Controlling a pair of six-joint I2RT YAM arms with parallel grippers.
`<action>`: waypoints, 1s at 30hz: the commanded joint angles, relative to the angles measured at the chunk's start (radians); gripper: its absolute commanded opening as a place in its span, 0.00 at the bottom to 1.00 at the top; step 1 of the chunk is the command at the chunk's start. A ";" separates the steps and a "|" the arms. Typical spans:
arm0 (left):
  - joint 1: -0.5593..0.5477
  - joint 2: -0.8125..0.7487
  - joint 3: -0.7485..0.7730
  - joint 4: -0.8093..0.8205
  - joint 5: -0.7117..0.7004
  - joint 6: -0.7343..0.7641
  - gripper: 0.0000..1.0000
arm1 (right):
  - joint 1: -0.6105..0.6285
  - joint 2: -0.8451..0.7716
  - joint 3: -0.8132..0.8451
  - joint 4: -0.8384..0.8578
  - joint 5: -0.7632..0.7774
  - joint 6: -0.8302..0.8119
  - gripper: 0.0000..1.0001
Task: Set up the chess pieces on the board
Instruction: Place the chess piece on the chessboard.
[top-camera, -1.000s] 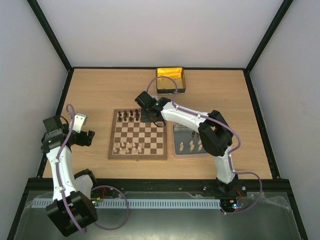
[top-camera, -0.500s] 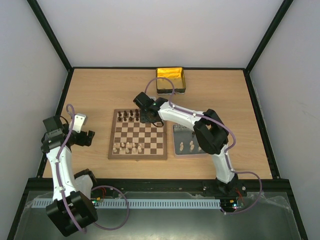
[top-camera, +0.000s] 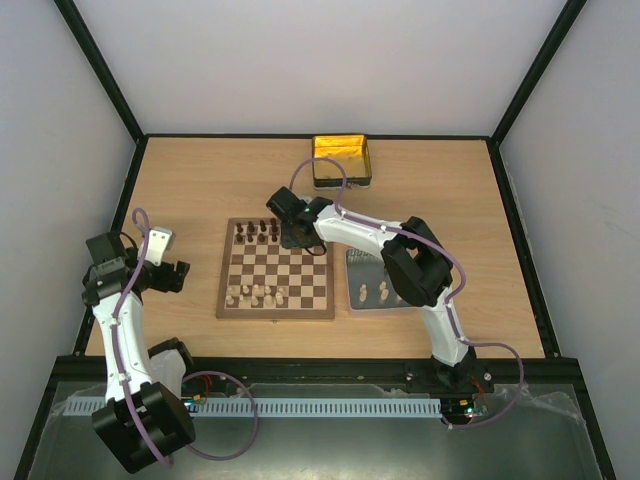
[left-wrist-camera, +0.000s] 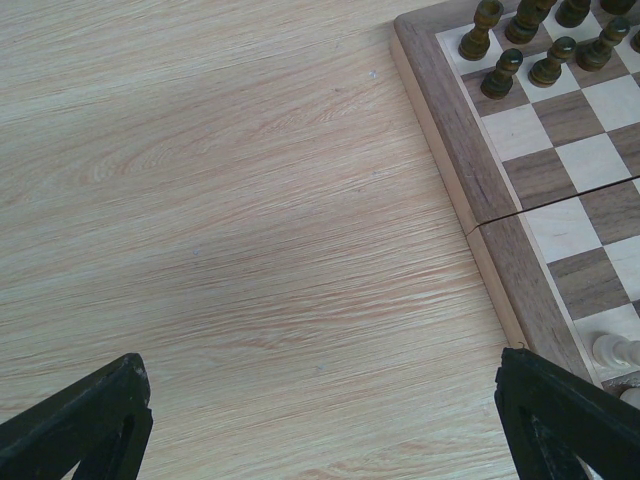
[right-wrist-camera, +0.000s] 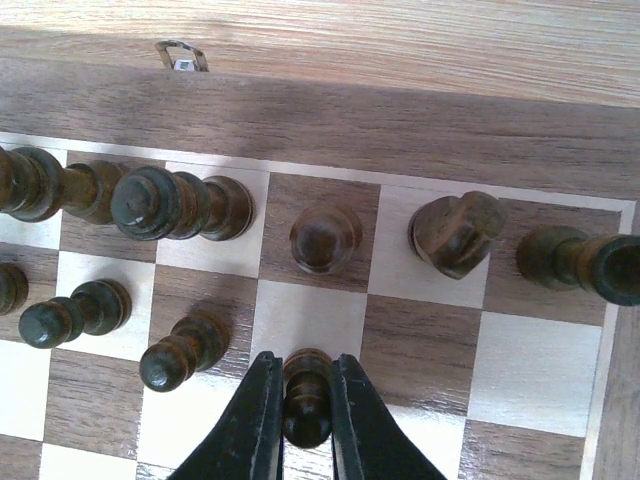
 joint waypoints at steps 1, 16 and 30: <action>0.007 -0.002 -0.013 -0.015 0.017 0.009 0.94 | -0.008 0.018 0.030 -0.016 0.026 -0.009 0.09; 0.007 -0.001 -0.012 -0.018 0.022 0.011 0.94 | -0.012 0.034 0.039 -0.011 0.020 -0.010 0.10; 0.007 0.004 -0.012 -0.021 0.026 0.014 0.94 | -0.014 0.050 0.065 -0.023 0.023 -0.013 0.12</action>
